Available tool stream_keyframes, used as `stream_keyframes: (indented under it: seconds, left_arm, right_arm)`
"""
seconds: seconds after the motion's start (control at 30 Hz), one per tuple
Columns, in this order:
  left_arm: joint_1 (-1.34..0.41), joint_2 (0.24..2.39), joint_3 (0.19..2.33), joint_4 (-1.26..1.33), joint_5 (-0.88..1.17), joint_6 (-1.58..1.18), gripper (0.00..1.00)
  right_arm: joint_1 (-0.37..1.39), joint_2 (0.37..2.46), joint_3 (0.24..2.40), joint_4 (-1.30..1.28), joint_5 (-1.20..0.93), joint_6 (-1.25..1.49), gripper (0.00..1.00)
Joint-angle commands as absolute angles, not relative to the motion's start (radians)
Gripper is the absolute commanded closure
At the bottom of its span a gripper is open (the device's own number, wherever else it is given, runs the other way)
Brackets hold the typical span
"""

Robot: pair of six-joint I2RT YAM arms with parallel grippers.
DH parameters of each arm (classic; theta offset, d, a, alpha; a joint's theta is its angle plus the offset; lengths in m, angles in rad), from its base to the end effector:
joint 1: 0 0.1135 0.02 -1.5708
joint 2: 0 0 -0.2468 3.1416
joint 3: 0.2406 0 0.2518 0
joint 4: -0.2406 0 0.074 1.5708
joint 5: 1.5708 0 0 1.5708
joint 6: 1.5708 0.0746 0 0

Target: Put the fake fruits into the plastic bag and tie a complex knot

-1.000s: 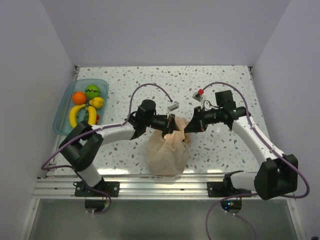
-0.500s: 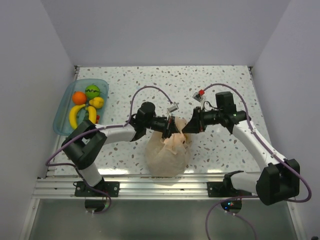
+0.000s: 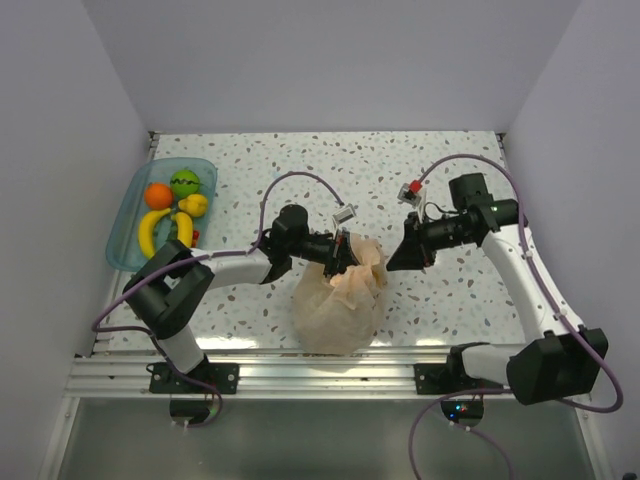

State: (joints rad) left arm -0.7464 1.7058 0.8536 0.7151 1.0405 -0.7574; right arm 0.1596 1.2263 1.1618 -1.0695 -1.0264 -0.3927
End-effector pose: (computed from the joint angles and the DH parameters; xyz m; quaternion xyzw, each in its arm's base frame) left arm 0.2280 -0.2985 0.1982 0.3230 0.6559 -0.6631 0.1604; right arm 0.2191 0.0999 0.2879 -0.3342 0.7893 0.4541 0.2432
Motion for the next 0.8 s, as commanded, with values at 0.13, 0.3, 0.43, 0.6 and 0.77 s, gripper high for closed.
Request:
stream_keyframes:
  seconds: [0.13, 0.3, 0.43, 0.6, 0.77]
  left_arm:
    - [-0.741, 1.698, 0.85, 0.84, 1.057, -0.805, 1.0]
    - [-0.741, 1.704, 0.853, 0.854, 1.058, -0.821, 1.0]
    - [-0.741, 1.706, 0.856, 0.851, 1.055, -0.818, 1.0]
    - [-0.747, 1.716, 0.854, 0.851, 1.048, -0.815, 1.0]
    - [-0.761, 1.74, 0.862, 0.908, 1.046, -0.842, 1.0]
  right_arm:
    - [0.184, 1.362, 1.213, -1.356, -1.005, -0.717, 0.91]
    - [0.228, 1.365, 1.158, -1.166, -1.074, -0.572, 0.89]
    - [0.258, 1.385, 1.152, -1.088, -1.13, -0.467, 0.87]
    - [0.288, 1.376, 1.134, -0.964, -1.16, -0.367, 0.74]
    - [0.33, 1.342, 1.068, -0.77, -1.115, -0.175, 0.67]
